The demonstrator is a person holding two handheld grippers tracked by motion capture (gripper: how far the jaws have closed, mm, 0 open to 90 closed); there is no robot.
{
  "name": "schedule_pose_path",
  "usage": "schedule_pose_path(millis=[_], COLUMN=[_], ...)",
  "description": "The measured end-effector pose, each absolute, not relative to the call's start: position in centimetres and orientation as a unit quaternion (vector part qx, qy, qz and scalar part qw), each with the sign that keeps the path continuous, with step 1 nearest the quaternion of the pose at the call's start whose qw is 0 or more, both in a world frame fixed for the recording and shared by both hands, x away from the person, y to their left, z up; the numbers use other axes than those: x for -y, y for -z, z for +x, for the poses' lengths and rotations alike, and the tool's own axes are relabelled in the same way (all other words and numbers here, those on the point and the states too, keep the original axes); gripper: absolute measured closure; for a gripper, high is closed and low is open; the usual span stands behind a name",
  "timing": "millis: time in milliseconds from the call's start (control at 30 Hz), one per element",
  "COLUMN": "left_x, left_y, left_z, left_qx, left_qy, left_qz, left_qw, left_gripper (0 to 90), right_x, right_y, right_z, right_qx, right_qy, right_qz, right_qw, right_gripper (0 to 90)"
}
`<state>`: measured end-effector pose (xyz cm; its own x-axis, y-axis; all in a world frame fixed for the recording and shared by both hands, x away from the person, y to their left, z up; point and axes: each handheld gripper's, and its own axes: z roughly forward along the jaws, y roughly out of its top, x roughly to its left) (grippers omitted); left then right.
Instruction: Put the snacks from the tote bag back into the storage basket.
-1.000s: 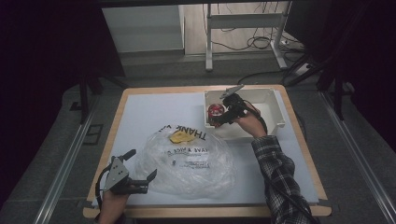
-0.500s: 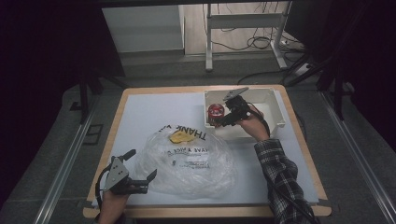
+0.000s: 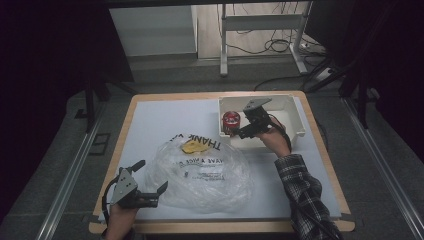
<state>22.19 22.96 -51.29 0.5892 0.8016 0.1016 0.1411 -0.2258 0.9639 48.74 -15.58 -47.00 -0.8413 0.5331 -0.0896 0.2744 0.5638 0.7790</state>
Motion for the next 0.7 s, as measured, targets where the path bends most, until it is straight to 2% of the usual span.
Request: schedule_pose_path(millis=[700], left_x=[-23.0], left_y=[51.3], left_z=[22.2], left_qx=[-0.329], left_qy=[-0.312], left_qz=[0.716], left_qw=[0.53], left_gripper=[0.0], right_x=[16.7], right_y=[46.8], right_z=[46.9], right_qx=[-0.863], right_qy=[-0.425], right_qz=[0.225], right_qw=[0.156], right_gripper=[5.2])
